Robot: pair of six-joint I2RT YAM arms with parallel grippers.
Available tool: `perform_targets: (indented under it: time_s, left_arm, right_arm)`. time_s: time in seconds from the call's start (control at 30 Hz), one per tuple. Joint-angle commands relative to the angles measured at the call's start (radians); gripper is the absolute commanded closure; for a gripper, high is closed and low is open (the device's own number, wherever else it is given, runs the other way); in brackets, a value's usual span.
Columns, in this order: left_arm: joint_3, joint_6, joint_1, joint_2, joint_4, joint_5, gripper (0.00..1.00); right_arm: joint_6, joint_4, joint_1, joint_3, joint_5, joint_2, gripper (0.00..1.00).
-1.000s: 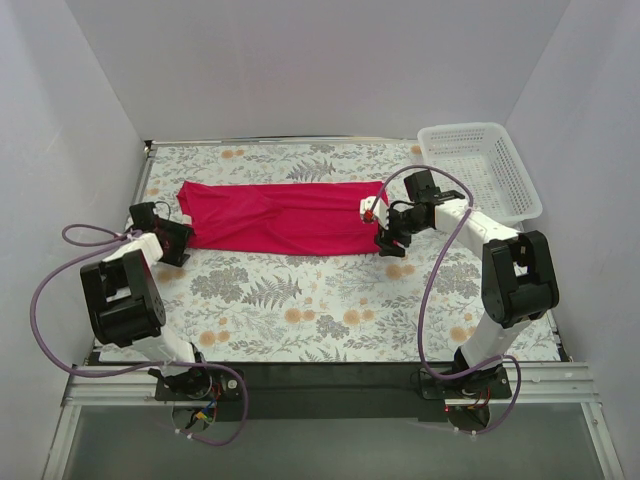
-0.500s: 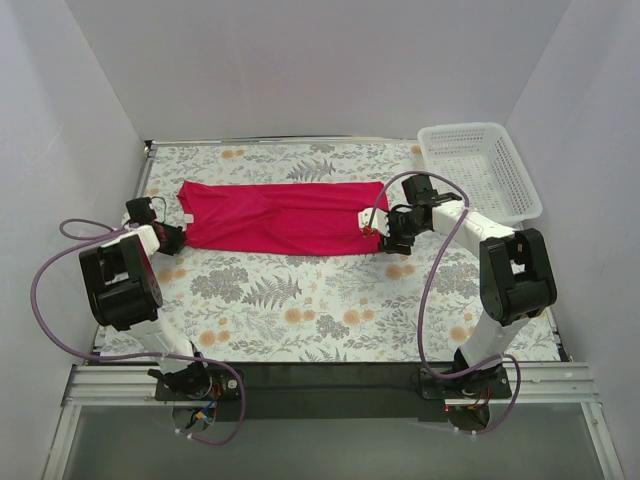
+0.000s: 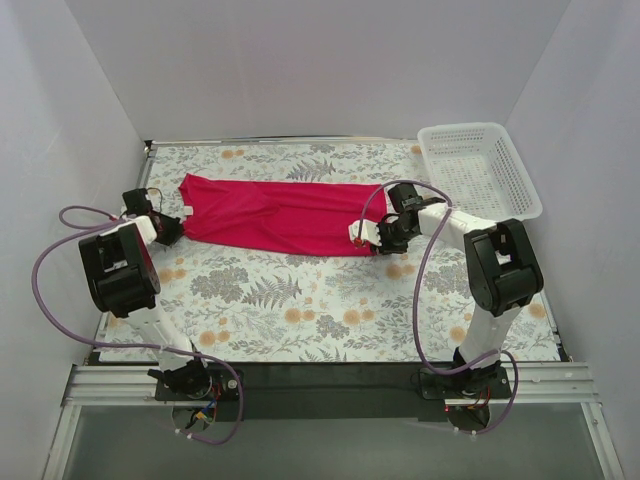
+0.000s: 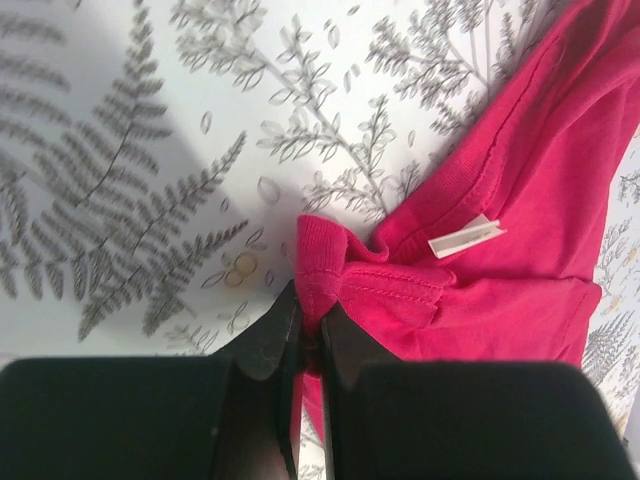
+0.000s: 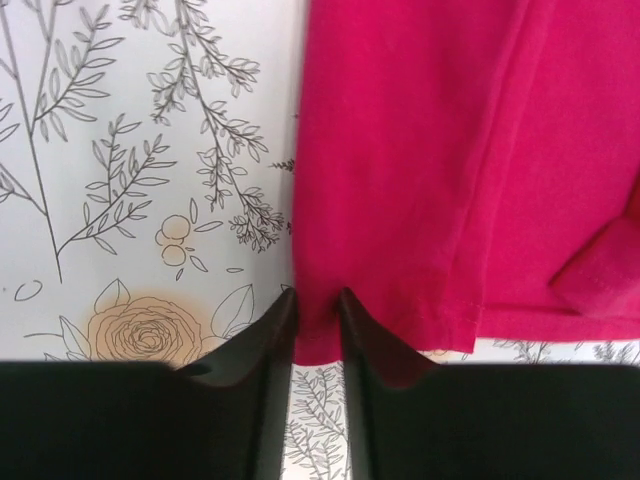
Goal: Fold and stack the t-shirts
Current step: Fold the tshirt
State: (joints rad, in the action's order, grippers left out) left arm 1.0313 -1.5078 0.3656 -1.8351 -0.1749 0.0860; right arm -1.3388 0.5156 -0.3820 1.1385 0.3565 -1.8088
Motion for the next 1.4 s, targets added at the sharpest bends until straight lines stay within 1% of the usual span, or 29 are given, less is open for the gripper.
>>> perform_targets:
  time_s: [0.0, 0.03, 0.07, 0.13, 0.17, 0.23, 0.3, 0.33, 0.37, 0.4, 0.5, 0.53, 0.7, 0.73, 0.77, 0.8, 0.83, 0.87, 0.9, 0.93, 0.97, 1.03, 1.07, 1.1, 1.13, 1.27, 1.3, 1.37]
  left_arm:
    - [0.052, 0.055, 0.009, -0.045, -0.003, 0.000, 0.99]
    - [0.062, 0.064, 0.009, -0.055, -0.002, 0.004, 0.99]
    - [0.084, 0.079, 0.009, -0.065, 0.002, 0.011, 1.00]
    - [0.125, 0.104, 0.009, -0.104, 0.005, 0.034, 1.00]
    - [0.142, 0.112, 0.009, -0.116, 0.005, 0.043, 1.00]
    - [0.171, 0.119, 0.010, -0.159, 0.005, 0.055, 1.00]
    - [0.217, 0.129, 0.010, -0.184, 0.005, 0.067, 1.00]
    - [0.236, 0.130, 0.009, -0.206, 0.005, 0.070, 1.00]
    - [0.252, 0.132, 0.009, -0.217, 0.002, 0.070, 1.00]
    - [0.285, 0.133, 0.010, -0.233, -0.003, 0.072, 1.00]
    - [0.343, 0.139, 0.009, -0.250, -0.005, 0.087, 1.00]
    - [0.357, 0.149, 0.006, -0.259, -0.005, 0.101, 0.99]
    - [0.441, 0.162, -0.013, -0.318, -0.017, 0.167, 0.97]
    - [0.467, 0.166, -0.020, -0.328, -0.026, 0.176, 0.96]
    - [0.476, 0.169, -0.024, -0.337, -0.028, 0.196, 0.92]
    - [0.487, 0.170, -0.027, -0.349, -0.026, 0.208, 0.90]
    - [0.506, 0.172, -0.028, -0.355, -0.028, 0.210, 0.86]
    - [0.515, 0.175, -0.030, -0.358, -0.028, 0.209, 0.78]
    - [0.523, 0.179, -0.028, -0.359, -0.028, 0.207, 0.74]
    - [0.530, 0.182, -0.030, -0.355, -0.026, 0.201, 0.70]
    - [0.548, 0.195, -0.030, -0.349, -0.025, 0.186, 0.57]
    - [0.562, 0.210, -0.028, -0.326, -0.008, 0.185, 0.49]
    - [0.572, 0.215, -0.028, -0.314, 0.001, 0.190, 0.47]
    - [0.578, 0.222, -0.028, -0.305, 0.009, 0.207, 0.41]
    - [0.582, 0.225, -0.028, -0.288, 0.018, 0.216, 0.40]
    - [0.590, 0.241, -0.028, -0.244, 0.026, 0.256, 0.40]
    - [0.576, 0.250, -0.028, -0.230, 0.026, 0.261, 0.40]
    - [0.543, 0.268, -0.028, -0.176, 0.031, 0.245, 0.40]
  right_arm:
    - [0.007, -0.008, -0.005, 0.003, -0.037, -0.035, 0.76]
    - [0.009, -0.006, -0.005, -0.005, -0.040, -0.027, 0.83]
    - [0.006, -0.005, -0.006, -0.014, -0.040, -0.020, 0.92]
    - [-0.008, 0.001, -0.009, -0.063, -0.037, 0.043, 0.99]
    - [-0.008, 0.006, -0.009, -0.084, -0.036, 0.043, 0.99]
    - [-0.022, 0.040, -0.018, -0.152, -0.034, 0.106, 0.99]
    - [-0.026, 0.064, -0.049, -0.203, -0.036, 0.172, 0.99]
    - [-0.020, 0.078, -0.066, -0.267, -0.045, 0.195, 0.99]
    - [-0.016, 0.080, -0.105, -0.296, -0.051, 0.244, 0.99]
    - [0.009, 0.080, -0.148, -0.350, -0.051, 0.265, 0.99]
    - [0.073, 0.078, -0.211, -0.394, -0.048, 0.324, 0.99]
    - [0.132, 0.074, -0.251, -0.399, -0.042, 0.328, 0.99]
    - [0.317, 0.061, -0.359, -0.373, 0.002, 0.306, 0.99]
    - [0.344, 0.060, -0.394, -0.369, 0.018, 0.295, 0.96]
    - [0.395, 0.052, -0.414, -0.364, 0.027, 0.281, 0.93]
    - [0.414, 0.049, -0.435, -0.359, 0.033, 0.275, 0.88]
    - [0.426, 0.049, -0.480, -0.355, 0.050, 0.270, 0.79]
    - [0.453, 0.044, -0.500, -0.352, 0.056, 0.269, 0.76]
    - [0.466, 0.041, -0.518, -0.344, 0.070, 0.273, 0.73]
    - [0.475, 0.041, -0.543, -0.333, 0.078, 0.276, 0.66]
    - [0.490, 0.044, -0.549, -0.323, 0.084, 0.287, 0.63]
    - [0.494, 0.060, -0.551, -0.278, 0.101, 0.308, 0.55]
    - [0.492, 0.066, -0.551, -0.266, 0.098, 0.316, 0.53]
    - [0.489, 0.073, -0.549, -0.250, 0.095, 0.324, 0.52]
    - [0.489, 0.075, -0.549, -0.229, 0.093, 0.331, 0.50]
    - [0.495, 0.087, -0.537, -0.178, 0.085, 0.353, 0.49]
    - [0.503, 0.084, -0.523, -0.168, 0.088, 0.355, 0.49]
    - [0.542, 0.080, -0.454, -0.120, 0.108, 0.348, 0.50]
